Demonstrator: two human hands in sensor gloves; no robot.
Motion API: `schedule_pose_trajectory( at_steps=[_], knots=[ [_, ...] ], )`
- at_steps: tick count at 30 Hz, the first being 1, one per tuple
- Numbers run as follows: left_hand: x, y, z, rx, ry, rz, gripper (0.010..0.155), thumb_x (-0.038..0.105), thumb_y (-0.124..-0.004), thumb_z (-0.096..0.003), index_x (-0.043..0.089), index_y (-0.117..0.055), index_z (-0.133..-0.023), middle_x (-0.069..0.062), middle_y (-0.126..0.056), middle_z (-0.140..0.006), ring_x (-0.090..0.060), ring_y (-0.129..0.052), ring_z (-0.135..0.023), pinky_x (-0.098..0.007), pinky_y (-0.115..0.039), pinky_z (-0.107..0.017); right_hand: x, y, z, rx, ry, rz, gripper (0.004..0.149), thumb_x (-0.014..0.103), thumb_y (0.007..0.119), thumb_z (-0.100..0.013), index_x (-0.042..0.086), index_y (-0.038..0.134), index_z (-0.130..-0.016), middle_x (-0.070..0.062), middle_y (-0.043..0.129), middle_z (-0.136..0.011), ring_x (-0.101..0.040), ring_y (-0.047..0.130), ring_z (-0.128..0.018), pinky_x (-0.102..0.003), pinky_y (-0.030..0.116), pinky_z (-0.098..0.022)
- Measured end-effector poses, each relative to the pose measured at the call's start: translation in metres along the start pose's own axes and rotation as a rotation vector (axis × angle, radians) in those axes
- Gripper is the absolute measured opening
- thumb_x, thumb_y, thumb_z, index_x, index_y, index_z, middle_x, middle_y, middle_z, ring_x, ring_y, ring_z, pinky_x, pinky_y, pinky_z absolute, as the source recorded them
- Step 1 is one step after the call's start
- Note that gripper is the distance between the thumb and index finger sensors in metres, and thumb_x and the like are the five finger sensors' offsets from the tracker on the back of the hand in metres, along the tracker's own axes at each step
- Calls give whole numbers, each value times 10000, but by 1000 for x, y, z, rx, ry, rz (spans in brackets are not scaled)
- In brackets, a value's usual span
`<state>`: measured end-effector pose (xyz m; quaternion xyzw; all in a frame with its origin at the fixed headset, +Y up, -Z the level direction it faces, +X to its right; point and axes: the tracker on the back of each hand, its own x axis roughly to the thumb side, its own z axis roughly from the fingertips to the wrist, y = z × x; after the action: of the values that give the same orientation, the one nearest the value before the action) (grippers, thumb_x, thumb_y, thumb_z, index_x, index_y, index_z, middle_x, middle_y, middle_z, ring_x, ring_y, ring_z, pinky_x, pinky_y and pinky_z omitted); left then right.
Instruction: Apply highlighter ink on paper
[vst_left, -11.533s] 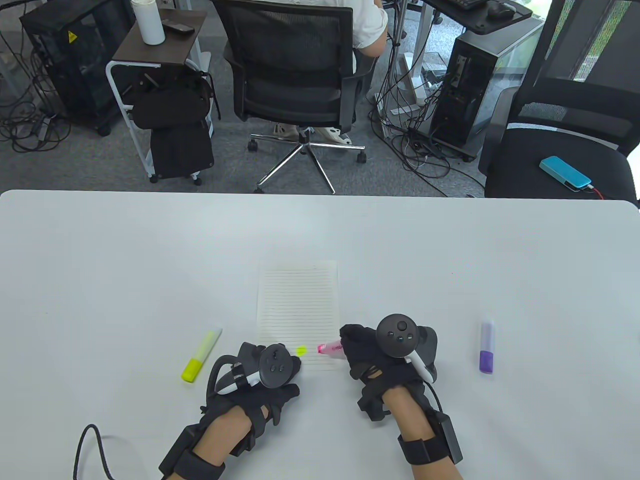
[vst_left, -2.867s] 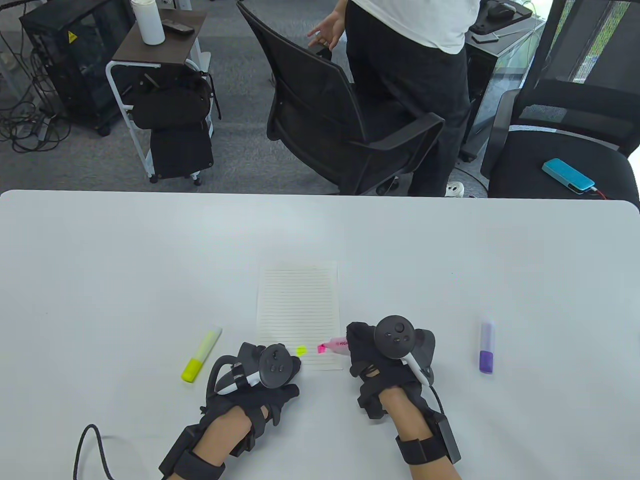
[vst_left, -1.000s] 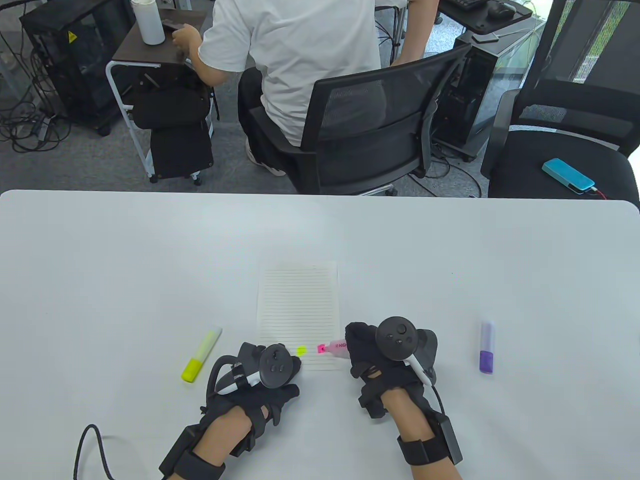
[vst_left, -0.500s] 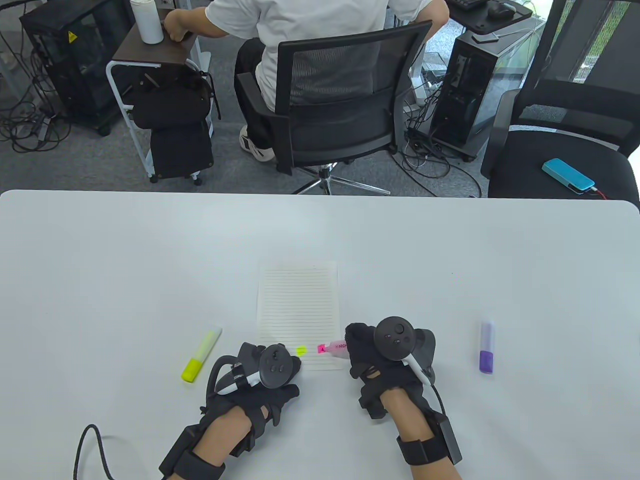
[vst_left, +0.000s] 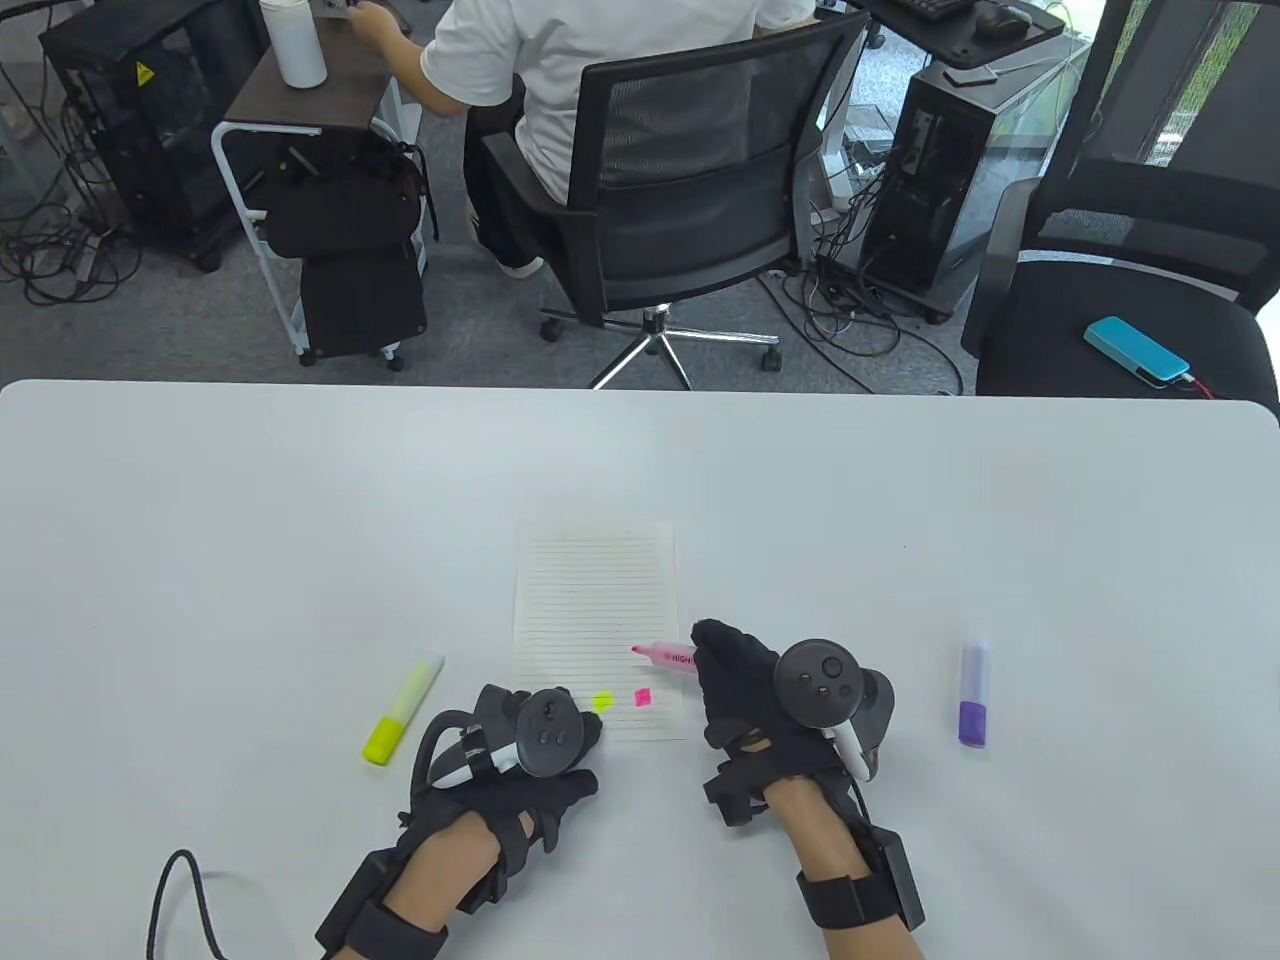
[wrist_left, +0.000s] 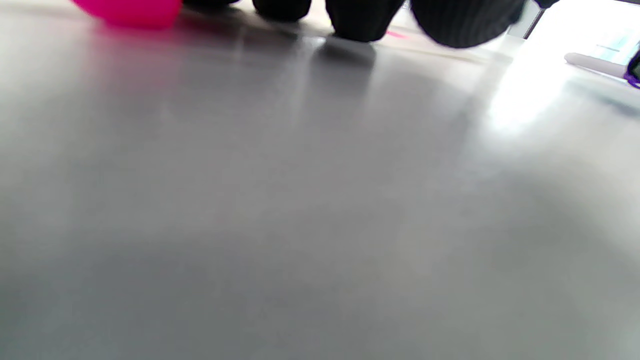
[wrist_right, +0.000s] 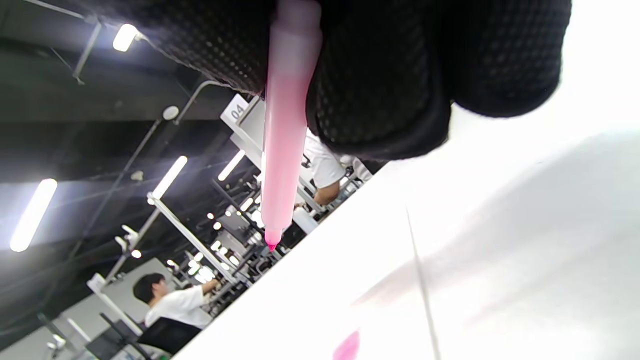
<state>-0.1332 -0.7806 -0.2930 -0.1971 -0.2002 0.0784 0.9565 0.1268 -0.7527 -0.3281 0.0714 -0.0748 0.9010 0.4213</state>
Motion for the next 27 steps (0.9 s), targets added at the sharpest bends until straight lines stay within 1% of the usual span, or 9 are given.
schedule_pose_trajectory(
  at_steps=[6, 9, 13, 15, 17, 20, 22, 25, 27],
  knots=[
    [-3, 2, 1, 14, -8, 19, 673, 558, -668, -467, 304, -548, -1078, -70, -429, -1152, -451, -475, -1028, -654, -439, -714, 1, 0, 0, -6, -27, -9, 410, 321, 791, -496, 175, 820, -878, -200, 902, -704, -270, 1007, -398, -511, 838, -387],
    [-8, 7, 4, 37, -11, 59, 675, 558, -670, -463, 301, -551, -1075, -87, -461, -1146, -444, -510, -1026, -655, -453, -710, 1, -1, 0, -7, -26, -16, 412, 321, 792, -496, 174, 819, -879, -202, 901, -704, -271, 1006, -398, -512, 839, -386],
    [-21, 25, 15, 158, -10, 143, 674, 554, -678, -458, 292, -569, -1069, -97, -499, -1137, -442, -546, -1016, -652, -479, -704, 1, -3, 0, -11, -26, -26, 414, 323, 793, -495, 172, 817, -880, -201, 901, -705, -271, 1007, -398, -512, 838, -388],
    [-31, 35, 22, 218, 25, 174, 670, 551, -684, -456, 282, -592, -1063, -97, -532, -1130, -442, -570, -1008, -651, -494, -700, 1, -3, 0, -11, -27, -28, 414, 323, 793, -495, 171, 818, -880, -202, 901, -704, -270, 1007, -399, -512, 838, -387],
    [-42, 43, 28, 250, 74, 193, 653, 529, -694, -456, 266, -629, -1050, -99, -577, -1116, -437, -608, -993, -648, -514, -695, 1, -2, 0, -10, -28, -29, 414, 324, 793, -496, 171, 818, -880, -202, 900, -705, -271, 1006, -398, -512, 838, -387],
    [-58, 49, 34, 256, 163, 206, 621, 461, -735, -450, 228, -682, -1022, -98, -648, -1080, -420, -660, -961, -638, -538, -686, 1, -2, 0, -9, -29, -33, 413, 323, 793, -496, 170, 820, -878, -201, 902, -703, -270, 1006, -396, -511, 838, -386],
    [-66, 50, 37, 218, 254, 183, 607, 441, -777, -438, 205, -720, -994, -99, -704, -1034, -403, -708, -913, -625, -559, -676, 1, -2, 0, -4, -31, -32, 412, 324, 792, -497, 170, 820, -879, -201, 902, -702, -269, 1006, -396, -511, 838, -385],
    [-65, 47, 37, 152, 344, 122, 617, 464, -816, -422, 191, -722, -967, -99, -729, -987, -372, -737, -863, -613, -576, -662, 1, -2, 0, -1, -30, -30, 411, 323, 793, -497, 169, 822, -877, -202, 903, -699, -269, 1005, -393, -511, 838, -383],
    [-58, 44, 36, 117, 393, 66, 644, 494, -829, -414, 185, -696, -963, -94, -723, -971, -349, -740, -843, -604, -579, -658, 1, -2, 0, 2, -30, -27, 412, 323, 793, -497, 167, 823, -876, -202, 904, -698, -269, 1006, -391, -510, 838, -382]
  ],
)
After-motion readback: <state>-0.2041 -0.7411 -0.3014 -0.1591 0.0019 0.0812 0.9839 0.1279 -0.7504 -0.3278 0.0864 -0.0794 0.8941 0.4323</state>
